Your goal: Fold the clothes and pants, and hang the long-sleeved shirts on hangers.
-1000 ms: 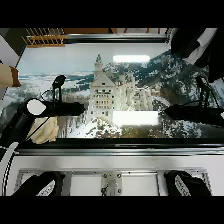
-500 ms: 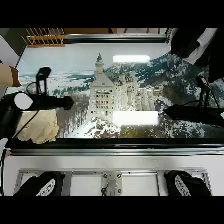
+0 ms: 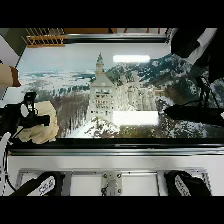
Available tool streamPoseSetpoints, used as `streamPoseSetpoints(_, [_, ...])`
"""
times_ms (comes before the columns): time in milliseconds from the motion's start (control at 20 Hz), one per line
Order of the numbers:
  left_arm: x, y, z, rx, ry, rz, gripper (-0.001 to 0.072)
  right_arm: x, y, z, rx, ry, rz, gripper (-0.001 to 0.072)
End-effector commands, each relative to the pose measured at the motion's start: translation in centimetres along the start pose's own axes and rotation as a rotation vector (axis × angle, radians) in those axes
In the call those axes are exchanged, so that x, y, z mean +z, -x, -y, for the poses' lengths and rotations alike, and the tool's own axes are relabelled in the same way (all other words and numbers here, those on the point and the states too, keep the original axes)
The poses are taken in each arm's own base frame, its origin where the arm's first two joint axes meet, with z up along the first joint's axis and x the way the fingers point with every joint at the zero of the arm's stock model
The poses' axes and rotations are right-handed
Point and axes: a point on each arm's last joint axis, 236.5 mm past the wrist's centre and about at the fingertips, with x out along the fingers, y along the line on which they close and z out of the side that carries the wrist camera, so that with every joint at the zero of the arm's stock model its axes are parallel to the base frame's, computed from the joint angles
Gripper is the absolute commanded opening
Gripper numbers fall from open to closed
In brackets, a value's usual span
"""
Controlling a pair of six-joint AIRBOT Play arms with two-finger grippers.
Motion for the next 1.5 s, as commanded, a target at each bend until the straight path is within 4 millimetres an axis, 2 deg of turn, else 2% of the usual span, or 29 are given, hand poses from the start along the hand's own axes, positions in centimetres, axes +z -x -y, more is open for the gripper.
streamPoseSetpoints(0, [-2.4, -2.3, -0.7, 0.018, 0.007, -0.144, 0.0314, 0.0, 0.0, 0.0, 0.000, 0.001, 0.000, 0.0018])
streamPoseSetpoints(50, [-2.1, -1.9, -0.6, 0.011, 0.014, -0.156, 0.0050, 0.0, 0.0, 0.0, 0.000, 0.001, 0.000, 0.0018])
streamPoseSetpoints(100, [-1.3, -0.9, 0.1, -0.012, 0.012, -0.151, 0.0007, 0.0, 0.0, 0.0, 0.000, 0.001, 0.000, 0.0018])
streamPoseSetpoints(200, [1.5, 2.9, 3.4, -0.102, -0.002, -0.063, 0.0007, 0.0, 0.0, 0.0, 0.001, 0.001, 0.000, 0.0019])
streamPoseSetpoints(300, [5.0, 9.3, 9.9, -0.265, -0.058, 0.113, 0.0007, 0.2, 0.0, 0.0, -0.001, 0.000, 0.006, 0.0018])
streamPoseSetpoints(350, [6.1, 12.7, 13.4, -0.353, -0.102, 0.203, 0.0007, 0.3, 0.0, -0.2, 0.008, -0.004, 0.013, 0.0019])
streamPoseSetpoints(450, [7.0, 19.5, 20.9, -0.519, -0.221, 0.387, 0.0007, 0.4, 0.0, -0.6, 0.026, -0.012, 0.017, 0.0019])
streamPoseSetpoints(550, [6.0, 24.8, 27.4, -0.630, -0.357, 0.528, 0.0006, 0.7, 0.1, -1.5, 0.065, -0.030, 0.030, 0.0019])
streamPoseSetpoints(600, [5.0, 26.4, 30.4, -0.682, -0.407, 0.560, 0.0007, 0.9, 0.1, -2.0, 0.083, -0.038, 0.036, 0.0018])
streamPoseSetpoints(650, [4.0, 27.1, 33.1, -0.720, -0.447, 0.566, 0.0007, 1.1, 0.2, -2.4, 0.103, -0.047, 0.042, 0.0019])
streamPoseSetpoints(750, [2.2, 26.8, 37.5, -0.755, -0.533, 0.537, 0.0007, 1.3, 0.2, -3.0, 0.128, -0.059, 0.052, 0.0018])
streamPoseSetpoints(800, [1.7, 26.2, 39.3, -0.759, -0.563, 0.514, 0.0033, 1.4, 0.2, -3.0, 0.127, -0.059, 0.054, 0.0018])
streamPoseSetpoints(850, [1.9, 25.6, 40.2, -0.755, -0.573, 0.498, 0.0329, 1.4, 0.2, -3.0, 0.127, -0.059, 0.054, 0.0018])
streamPoseSetpoints(900, [2.7, 25.0, 40.4, -0.747, -0.543, 0.469, 0.0616, 1.4, 0.2, -3.0, 0.127, -0.059, 0.054, 0.0018])
streamPoseSetpoints(950, [3.8, 24.3, 39.7, -0.730, -0.494, 0.432, 0.0629, 1.4, 0.2, -3.0, 0.127, -0.059, 0.053, 0.0018])
streamPoseSetpoints(1000, [5.4, 23.2, 37.9, -0.702, -0.429, 0.403, 0.0629, 1.3, 0.2, -3.0, 0.128, -0.059, 0.052, 0.0018])
streamPoseSetpoints(1050, [6.9, 21.8, 35.7, -0.672, -0.358, 0.379, 0.0629, 1.3, 0.2, -3.0, 0.128, -0.059, 0.050, 0.0018])
streamPoseSetpoints(1150, [9.2, 17.2, 29.3, -0.592, -0.175, 0.301, 0.0629, 1.3, 0.2, -3.0, 0.129, -0.059, 0.051, 0.0018])
streamPoseSetpoints(1250, [9.1, 11.9, 23.3, -0.516, 0.003, 0.195, 0.0629, 1.4, 0.3, -3.2, 0.135, -0.062, 0.052, 0.0018])
streamPoseSetpoints(1300, [8.3, 9.1, 20.5, -0.480, 0.095, 0.130, 0.0629, 1.4, 0.3, -3.3, 0.140, -0.064, 0.054, 0.0018])
streamPoseSetpoints(1350, [7.1, 6.5, 18.7, -0.464, 0.171, 0.070, 0.0629, 1.4, 0.3, -3.3, 0.142, -0.065, 0.055, 0.0019])
streamPoseSetpoints(1400, [6.2, 4.7, 17.9, -0.479, 0.241, 0.023, 0.0629, 1.4, 0.3, -3.3, 0.141, -0.065, 0.055, 0.0019])
streamPoseSetpoints(1450, [5.6, 3.3, 18.0, -0.520, 0.308, -0.016, 0.0629, 1.4, 0.3, -3.3, 0.141, -0.065, 0.055, 0.0018])
